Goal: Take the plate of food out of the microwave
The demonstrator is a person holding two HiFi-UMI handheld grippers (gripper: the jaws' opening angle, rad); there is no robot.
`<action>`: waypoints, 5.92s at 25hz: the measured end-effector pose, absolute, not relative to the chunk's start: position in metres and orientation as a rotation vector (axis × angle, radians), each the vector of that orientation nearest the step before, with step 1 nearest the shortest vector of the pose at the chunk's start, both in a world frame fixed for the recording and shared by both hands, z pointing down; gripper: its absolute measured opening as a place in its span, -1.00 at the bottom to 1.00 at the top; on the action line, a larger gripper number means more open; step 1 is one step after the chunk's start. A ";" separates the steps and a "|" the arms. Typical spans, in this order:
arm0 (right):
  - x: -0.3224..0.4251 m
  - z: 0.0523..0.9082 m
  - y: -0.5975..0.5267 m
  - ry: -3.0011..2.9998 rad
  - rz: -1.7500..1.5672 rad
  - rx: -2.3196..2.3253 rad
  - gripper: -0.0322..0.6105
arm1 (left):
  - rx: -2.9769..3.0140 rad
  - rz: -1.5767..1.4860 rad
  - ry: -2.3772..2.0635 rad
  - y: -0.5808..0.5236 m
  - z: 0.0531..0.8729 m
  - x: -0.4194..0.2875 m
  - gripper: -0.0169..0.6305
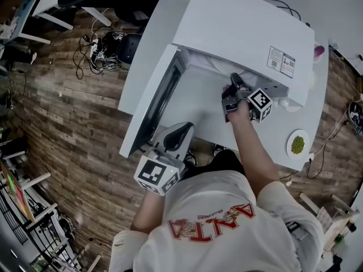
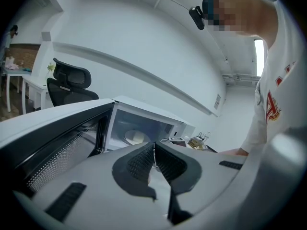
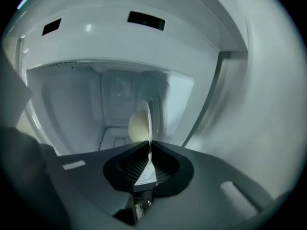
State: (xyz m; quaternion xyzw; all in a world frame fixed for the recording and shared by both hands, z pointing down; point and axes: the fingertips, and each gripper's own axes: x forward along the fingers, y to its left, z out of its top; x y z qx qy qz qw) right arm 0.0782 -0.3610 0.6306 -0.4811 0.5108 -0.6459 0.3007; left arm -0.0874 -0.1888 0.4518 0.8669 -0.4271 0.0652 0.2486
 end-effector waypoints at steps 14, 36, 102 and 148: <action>0.081 0.630 -0.343 1.341 -1.745 -1.243 -0.85 | 2.365 0.170 -1.147 -0.191 0.446 -0.087 -0.90; 0.080 0.627 -0.352 1.382 -1.679 -1.141 -0.85 | 2.339 0.171 -1.154 -0.192 0.457 -0.088 -0.90; 0.083 0.667 -0.186 1.519 -1.792 -1.105 -0.84 | 2.421 0.197 -1.029 -0.128 0.450 -0.065 -0.90; 0.073 0.662 -0.156 2.252 -1.779 -1.679 -0.47 | 2.454 0.172 -0.992 -0.116 0.442 -0.070 -0.90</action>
